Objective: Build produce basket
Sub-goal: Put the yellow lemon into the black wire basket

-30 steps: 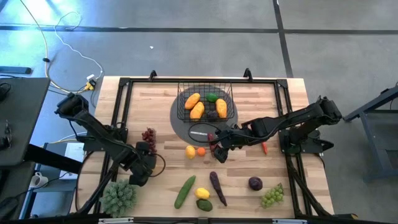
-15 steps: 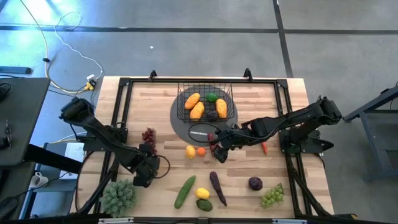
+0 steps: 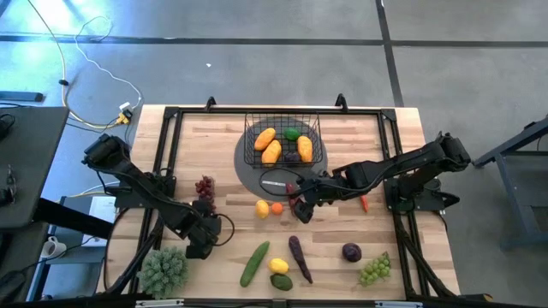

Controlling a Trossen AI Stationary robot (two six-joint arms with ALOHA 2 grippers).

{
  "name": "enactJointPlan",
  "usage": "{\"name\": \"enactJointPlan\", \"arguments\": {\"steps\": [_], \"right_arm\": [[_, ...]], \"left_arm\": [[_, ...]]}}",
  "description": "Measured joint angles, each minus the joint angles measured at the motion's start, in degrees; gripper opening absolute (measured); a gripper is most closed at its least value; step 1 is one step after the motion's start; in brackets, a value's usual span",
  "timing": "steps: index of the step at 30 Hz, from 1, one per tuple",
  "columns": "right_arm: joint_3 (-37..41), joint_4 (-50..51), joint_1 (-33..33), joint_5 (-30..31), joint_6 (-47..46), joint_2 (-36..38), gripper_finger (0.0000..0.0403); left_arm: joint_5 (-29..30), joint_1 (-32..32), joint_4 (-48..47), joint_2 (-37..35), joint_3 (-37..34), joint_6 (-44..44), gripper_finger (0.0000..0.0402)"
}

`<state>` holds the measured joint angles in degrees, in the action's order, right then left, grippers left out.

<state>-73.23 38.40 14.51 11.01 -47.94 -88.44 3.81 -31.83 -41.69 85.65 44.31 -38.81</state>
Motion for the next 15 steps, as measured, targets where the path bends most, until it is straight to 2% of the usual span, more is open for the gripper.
{"name": "enactJointPlan", "arguments": {"steps": [7,15], "right_arm": [[0.00,-0.01,-1.49,0.59,-1.05,0.00,0.0291],[0.00,-0.01,-5.44,0.74,2.44,0.83,0.0291]], "left_arm": [[0.18,1.97,4.44,-2.52,0.02,-2.41,0.0185],[2.86,8.97,8.37,-5.89,0.02,-0.64,0.0177]]}}
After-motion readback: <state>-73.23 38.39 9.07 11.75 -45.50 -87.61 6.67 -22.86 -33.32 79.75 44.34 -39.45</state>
